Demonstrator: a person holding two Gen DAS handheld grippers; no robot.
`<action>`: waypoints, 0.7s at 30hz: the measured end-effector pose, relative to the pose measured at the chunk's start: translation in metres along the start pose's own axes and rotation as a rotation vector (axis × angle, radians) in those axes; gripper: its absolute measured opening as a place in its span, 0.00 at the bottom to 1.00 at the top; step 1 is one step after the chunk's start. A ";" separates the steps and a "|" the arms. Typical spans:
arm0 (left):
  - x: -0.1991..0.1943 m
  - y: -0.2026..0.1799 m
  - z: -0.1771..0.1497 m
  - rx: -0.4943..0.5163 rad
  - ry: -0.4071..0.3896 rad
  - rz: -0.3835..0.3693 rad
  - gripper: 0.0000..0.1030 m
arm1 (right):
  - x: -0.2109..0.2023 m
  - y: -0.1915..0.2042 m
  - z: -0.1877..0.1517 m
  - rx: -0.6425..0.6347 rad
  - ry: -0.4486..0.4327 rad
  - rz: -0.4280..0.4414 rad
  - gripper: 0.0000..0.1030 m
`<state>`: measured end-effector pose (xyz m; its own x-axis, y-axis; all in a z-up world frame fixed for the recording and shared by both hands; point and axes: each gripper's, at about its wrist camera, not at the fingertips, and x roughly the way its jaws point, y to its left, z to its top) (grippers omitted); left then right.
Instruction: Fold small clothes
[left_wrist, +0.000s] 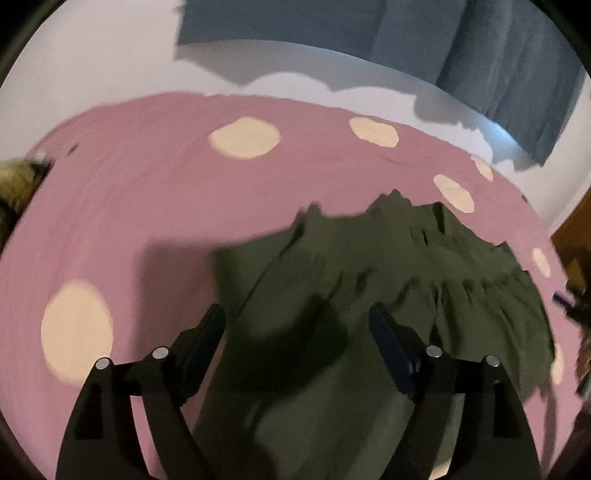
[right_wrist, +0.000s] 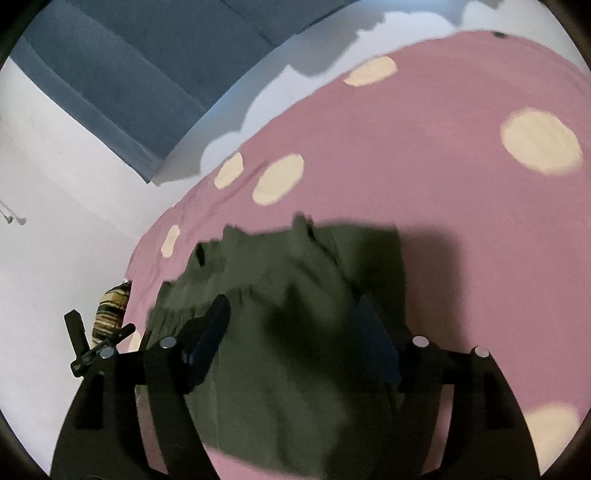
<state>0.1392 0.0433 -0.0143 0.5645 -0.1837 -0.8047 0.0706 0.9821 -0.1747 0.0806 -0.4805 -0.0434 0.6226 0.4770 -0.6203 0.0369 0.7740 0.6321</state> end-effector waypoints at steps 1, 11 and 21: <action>-0.006 0.005 -0.009 -0.020 0.002 -0.001 0.77 | -0.004 -0.003 -0.006 0.010 0.004 -0.005 0.71; -0.051 0.036 -0.099 -0.210 -0.004 -0.063 0.80 | -0.023 -0.036 -0.071 0.137 0.030 -0.031 0.71; -0.020 0.045 -0.106 -0.325 0.024 -0.061 0.80 | -0.011 -0.032 -0.087 0.089 0.034 -0.149 0.39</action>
<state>0.0443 0.0862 -0.0660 0.5477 -0.2465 -0.7995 -0.1642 0.9054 -0.3916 0.0041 -0.4746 -0.0976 0.5783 0.3747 -0.7247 0.1972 0.7978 0.5698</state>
